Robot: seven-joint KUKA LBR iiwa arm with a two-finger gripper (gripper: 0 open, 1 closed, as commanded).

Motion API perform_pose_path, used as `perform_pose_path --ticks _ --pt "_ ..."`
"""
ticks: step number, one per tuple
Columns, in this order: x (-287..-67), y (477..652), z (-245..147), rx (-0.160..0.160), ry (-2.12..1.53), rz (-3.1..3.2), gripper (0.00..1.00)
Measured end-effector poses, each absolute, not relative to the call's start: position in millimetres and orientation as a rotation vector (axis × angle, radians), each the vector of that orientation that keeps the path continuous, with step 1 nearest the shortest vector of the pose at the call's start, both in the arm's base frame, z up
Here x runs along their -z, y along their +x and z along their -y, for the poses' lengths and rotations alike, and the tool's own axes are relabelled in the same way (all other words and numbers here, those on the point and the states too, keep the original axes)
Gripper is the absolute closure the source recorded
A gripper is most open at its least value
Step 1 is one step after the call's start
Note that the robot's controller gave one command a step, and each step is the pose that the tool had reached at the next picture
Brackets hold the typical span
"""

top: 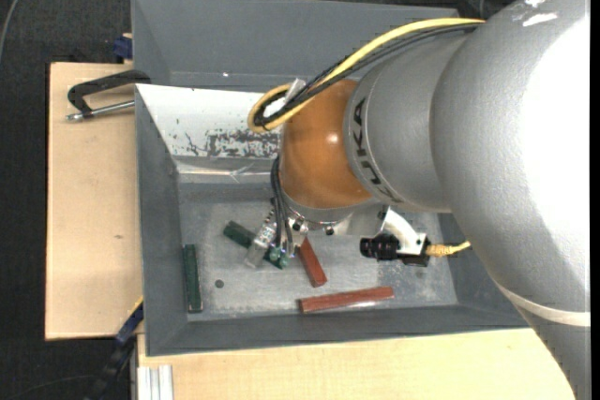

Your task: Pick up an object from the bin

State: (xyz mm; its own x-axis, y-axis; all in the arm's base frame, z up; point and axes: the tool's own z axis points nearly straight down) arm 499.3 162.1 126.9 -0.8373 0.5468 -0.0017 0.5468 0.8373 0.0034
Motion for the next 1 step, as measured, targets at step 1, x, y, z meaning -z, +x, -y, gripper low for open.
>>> perform_pose_path --ticks 1 --pt "-167.5 500.1 -162.8 -0.004 0.892 -3.009 1.0"
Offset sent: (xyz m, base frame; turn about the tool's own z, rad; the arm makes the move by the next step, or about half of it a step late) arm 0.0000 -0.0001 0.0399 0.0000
